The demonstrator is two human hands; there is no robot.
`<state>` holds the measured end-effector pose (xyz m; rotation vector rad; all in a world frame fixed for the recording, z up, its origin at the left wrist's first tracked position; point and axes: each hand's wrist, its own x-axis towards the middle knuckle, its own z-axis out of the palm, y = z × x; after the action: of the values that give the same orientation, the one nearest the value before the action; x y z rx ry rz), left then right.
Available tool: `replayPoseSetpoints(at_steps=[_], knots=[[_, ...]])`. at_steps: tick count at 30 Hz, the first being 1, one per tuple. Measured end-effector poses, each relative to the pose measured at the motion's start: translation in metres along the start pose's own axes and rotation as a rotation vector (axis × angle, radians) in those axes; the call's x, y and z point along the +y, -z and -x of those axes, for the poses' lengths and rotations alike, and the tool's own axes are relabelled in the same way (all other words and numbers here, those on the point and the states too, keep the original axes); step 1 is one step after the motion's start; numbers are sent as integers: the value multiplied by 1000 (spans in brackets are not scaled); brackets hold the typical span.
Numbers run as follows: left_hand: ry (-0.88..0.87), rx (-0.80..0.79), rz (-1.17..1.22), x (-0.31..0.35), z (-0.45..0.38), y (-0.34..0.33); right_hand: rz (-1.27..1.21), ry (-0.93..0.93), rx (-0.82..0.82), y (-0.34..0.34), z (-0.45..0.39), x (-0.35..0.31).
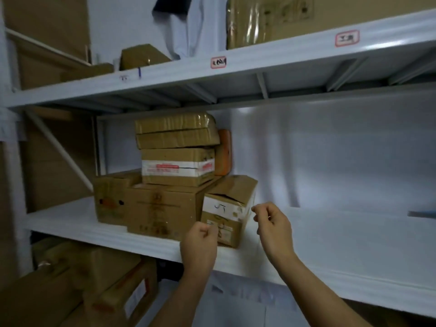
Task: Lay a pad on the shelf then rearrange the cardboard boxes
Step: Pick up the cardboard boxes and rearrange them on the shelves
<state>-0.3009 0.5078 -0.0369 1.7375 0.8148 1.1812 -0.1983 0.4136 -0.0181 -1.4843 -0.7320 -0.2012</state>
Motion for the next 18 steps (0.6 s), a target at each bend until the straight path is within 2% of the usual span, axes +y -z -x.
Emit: replayPoseSetpoints(at_steps=[11, 18], knots=[[-115, 124, -51, 33, -132, 47, -46, 91, -101, -64, -93, -55], [-38, 294, -138, 42, -212, 55, -178, 45, -257, -98, -160, -74]])
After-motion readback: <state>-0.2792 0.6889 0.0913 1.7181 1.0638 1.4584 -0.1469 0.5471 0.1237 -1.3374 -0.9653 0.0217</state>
